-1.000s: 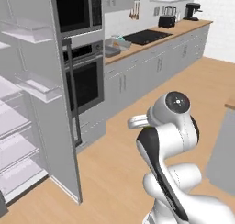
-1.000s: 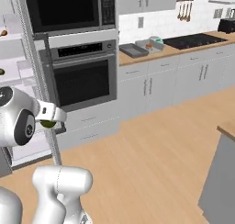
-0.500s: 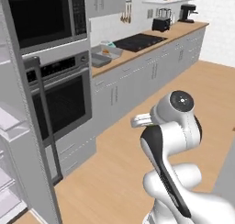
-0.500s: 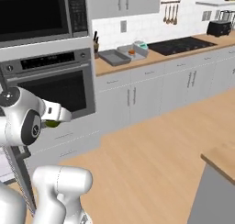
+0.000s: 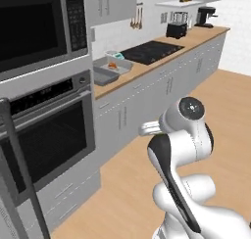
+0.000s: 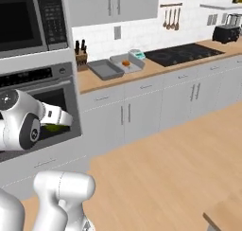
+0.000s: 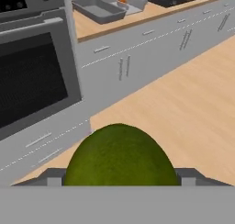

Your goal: Place one lime and one chicken drumstick in each tupperware on the nearby counter, to pack two identical lunches.

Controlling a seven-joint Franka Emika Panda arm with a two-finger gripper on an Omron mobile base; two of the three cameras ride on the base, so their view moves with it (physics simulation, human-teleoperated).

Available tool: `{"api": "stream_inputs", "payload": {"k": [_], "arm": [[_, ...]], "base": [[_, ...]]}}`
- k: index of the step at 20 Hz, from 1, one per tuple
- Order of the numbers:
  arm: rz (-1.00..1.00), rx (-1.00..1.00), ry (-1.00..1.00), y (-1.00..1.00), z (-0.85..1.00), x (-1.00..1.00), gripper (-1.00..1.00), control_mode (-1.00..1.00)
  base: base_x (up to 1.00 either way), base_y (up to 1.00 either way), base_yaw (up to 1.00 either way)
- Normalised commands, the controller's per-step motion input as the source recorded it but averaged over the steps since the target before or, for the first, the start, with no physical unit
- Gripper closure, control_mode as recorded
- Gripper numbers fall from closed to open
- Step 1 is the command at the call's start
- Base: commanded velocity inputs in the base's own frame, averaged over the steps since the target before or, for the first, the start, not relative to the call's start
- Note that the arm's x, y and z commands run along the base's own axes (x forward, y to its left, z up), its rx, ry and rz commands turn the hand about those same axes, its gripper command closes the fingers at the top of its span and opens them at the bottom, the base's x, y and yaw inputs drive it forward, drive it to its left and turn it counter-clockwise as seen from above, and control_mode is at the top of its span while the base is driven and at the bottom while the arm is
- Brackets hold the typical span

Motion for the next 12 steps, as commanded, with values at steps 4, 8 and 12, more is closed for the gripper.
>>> {"api": "stream_inputs", "payload": {"k": [4, 8, 12], "arm": [[0.00, 0.00, 0.00, 0.00, 0.00, 0.00, 1.00, 1.00], [0.00, 0.00, 0.00, 0.00, 0.00, 0.00, 1.00, 1.00], [0.00, 0.00, 0.00, 0.00, 0.00, 0.00, 1.00, 1.00]], "base": [[1.00, -0.53, -0.02], [1.00, -0.43, 0.00], [1.00, -0.34, 0.00]]}}
